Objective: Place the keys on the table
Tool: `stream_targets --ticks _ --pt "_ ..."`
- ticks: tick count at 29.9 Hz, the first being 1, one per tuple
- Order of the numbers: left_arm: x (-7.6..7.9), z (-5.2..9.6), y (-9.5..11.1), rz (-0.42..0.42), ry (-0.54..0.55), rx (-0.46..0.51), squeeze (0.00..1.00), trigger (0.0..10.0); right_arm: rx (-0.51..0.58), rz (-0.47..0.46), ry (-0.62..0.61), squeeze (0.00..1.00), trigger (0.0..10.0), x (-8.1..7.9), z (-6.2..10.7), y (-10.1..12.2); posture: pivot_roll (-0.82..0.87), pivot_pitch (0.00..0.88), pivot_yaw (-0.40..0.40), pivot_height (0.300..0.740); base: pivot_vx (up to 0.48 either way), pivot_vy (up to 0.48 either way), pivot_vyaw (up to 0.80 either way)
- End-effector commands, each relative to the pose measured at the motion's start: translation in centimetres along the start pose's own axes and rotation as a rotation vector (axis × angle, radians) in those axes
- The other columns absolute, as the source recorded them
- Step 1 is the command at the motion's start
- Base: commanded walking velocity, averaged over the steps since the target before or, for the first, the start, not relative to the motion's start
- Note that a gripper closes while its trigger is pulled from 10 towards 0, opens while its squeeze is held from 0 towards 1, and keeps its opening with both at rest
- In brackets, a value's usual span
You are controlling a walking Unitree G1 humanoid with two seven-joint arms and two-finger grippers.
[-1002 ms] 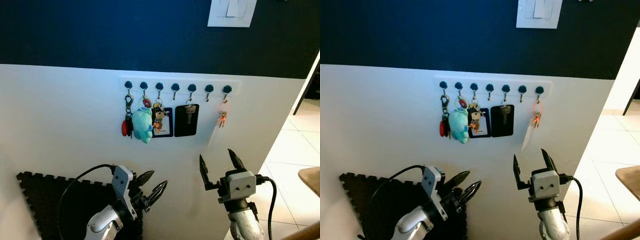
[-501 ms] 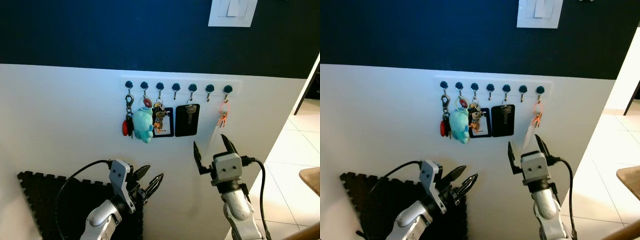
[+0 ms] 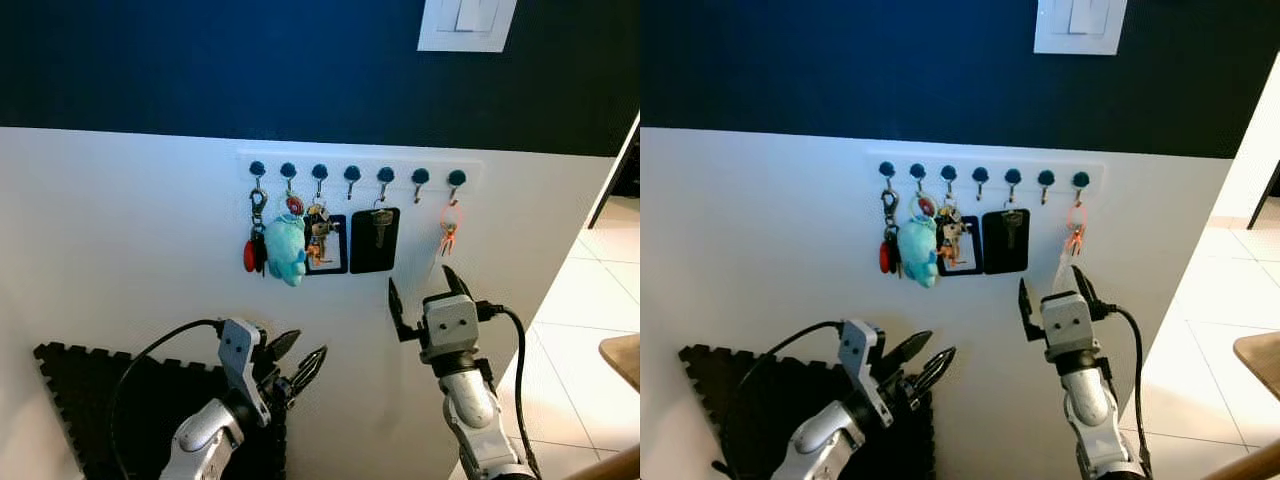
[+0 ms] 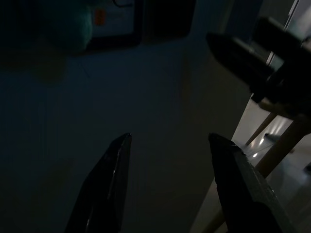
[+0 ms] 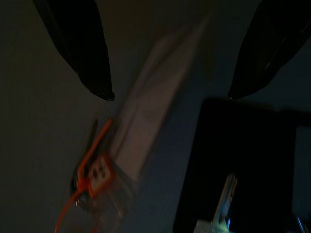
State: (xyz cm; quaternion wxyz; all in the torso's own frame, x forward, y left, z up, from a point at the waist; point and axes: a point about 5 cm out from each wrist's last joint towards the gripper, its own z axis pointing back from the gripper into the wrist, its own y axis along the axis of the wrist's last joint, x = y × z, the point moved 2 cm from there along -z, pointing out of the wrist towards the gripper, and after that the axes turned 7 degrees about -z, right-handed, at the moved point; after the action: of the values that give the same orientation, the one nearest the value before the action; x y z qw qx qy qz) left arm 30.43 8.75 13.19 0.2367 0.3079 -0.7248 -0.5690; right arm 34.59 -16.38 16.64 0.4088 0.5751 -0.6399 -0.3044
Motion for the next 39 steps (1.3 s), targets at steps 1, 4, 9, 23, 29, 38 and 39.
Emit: stream_targets --ticks 1,4,9,23,29,38,39 --pt "0.5 -0.2 0.6 0.017 -0.041 0.024 0.0 10.0 -0.022 0.01 -0.008 0.0 10.0 0.1 0.2 -0.4 0.05 0.047 0.005 0.74 0.0 0.0 0.0" --pt "1.1 -0.5 1.1 0.024 -0.09 0.038 0.0 10.0 -0.027 0.015 -0.022 0.0 10.0 0.2 0.1 -0.5 0.05 0.041 0.009 0.74 0.0 0.0 0.0" --pt "1.5 -0.9 1.4 0.017 -0.111 0.048 0.0 10.0 -0.028 0.021 -0.029 0.0 10.0 0.3 0.0 -0.6 0.05 0.038 0.009 0.74 0.0 0.0 0.0" --pt "1.2 -1.4 2.1 0.026 -0.086 0.077 0.0 10.0 -0.017 0.028 -0.02 0.0 3.9 0.4 -0.3 -0.4 0.05 0.044 0.005 0.74 0.0 0.0 0.0" --pt "1.2 -1.3 2.1 0.025 -0.074 0.08 0.0 10.0 -0.013 0.02 -0.012 0.0 0.0 0.3 -0.3 -0.4 0.04 0.038 0.0 0.74 0.0 0.0 0.0" --pt "1.9 -1.8 3.1 0.046 -0.128 0.123 0.0 10.0 -0.008 0.031 -0.008 0.0 10.0 0.2 -0.5 -0.3 0.04 0.055 -0.004 0.74 0.0 0.0 0.0" --pt "2.2 -2.0 3.6 0.046 -0.153 0.141 0.0 10.0 -0.006 0.033 -0.011 0.0 10.0 0.3 -0.5 -0.2 0.04 0.052 -0.007 0.74 0.0 0.0 0.0"
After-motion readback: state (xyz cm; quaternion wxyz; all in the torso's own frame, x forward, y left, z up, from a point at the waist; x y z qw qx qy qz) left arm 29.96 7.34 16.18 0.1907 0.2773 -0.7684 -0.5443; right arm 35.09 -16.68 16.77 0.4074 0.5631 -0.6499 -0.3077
